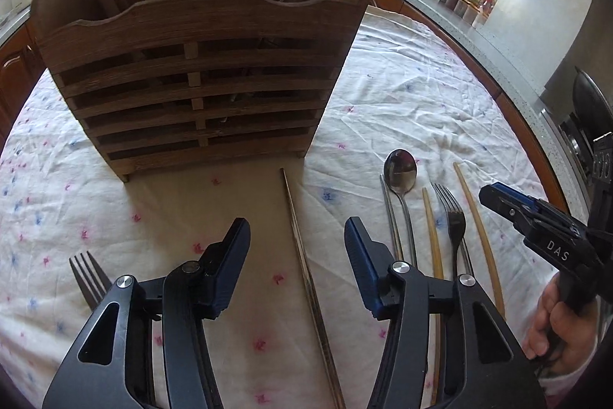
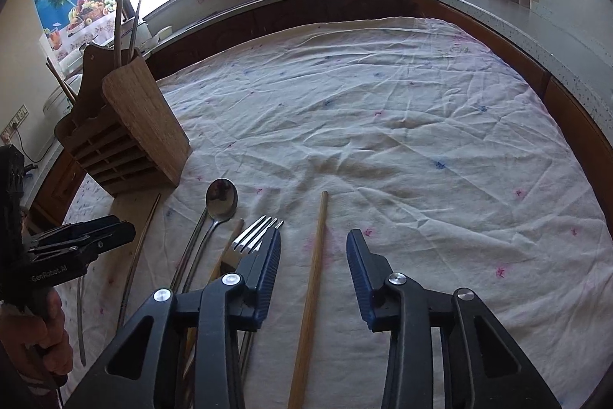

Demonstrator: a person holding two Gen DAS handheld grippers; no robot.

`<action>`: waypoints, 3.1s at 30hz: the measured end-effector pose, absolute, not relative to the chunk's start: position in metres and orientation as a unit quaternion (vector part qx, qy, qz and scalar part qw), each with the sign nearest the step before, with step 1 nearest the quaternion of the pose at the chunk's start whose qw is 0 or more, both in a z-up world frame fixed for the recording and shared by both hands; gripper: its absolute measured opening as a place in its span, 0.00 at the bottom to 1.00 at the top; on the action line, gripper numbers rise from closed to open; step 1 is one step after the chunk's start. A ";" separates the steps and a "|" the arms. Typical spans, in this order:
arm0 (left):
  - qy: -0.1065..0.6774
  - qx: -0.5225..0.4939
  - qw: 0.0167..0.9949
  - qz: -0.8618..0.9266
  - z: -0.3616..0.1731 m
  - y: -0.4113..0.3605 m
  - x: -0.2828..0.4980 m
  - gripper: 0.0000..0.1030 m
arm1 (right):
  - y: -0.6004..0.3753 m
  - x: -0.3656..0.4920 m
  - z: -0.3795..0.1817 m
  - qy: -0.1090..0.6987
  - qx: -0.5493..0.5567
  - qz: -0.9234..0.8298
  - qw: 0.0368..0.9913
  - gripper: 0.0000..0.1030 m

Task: Organize utensils
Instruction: 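Close the left tool on a steel chopstick while the right tool closes on a wooden chopstick, then lift both chopsticks and carry them above the wooden utensil holder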

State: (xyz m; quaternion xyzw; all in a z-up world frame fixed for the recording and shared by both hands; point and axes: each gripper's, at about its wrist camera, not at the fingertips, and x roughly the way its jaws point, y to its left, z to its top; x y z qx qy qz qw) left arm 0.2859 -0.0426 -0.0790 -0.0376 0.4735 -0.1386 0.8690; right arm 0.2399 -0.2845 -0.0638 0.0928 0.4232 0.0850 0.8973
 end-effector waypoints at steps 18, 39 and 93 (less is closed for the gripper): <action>0.472 0.045 0.873 -0.112 -0.090 -0.058 0.303 0.06 | -0.267 0.273 -0.082 0.440 0.019 0.053 0.896 0.16; 0.413 -0.073 0.893 -0.162 -0.021 0.017 0.222 0.03 | -0.284 0.218 -0.007 0.362 0.110 0.102 0.920 0.04; 0.157 -0.114 0.972 -0.129 0.155 0.086 0.204 0.03 | -0.223 0.211 0.172 0.155 0.130 0.189 0.961 0.04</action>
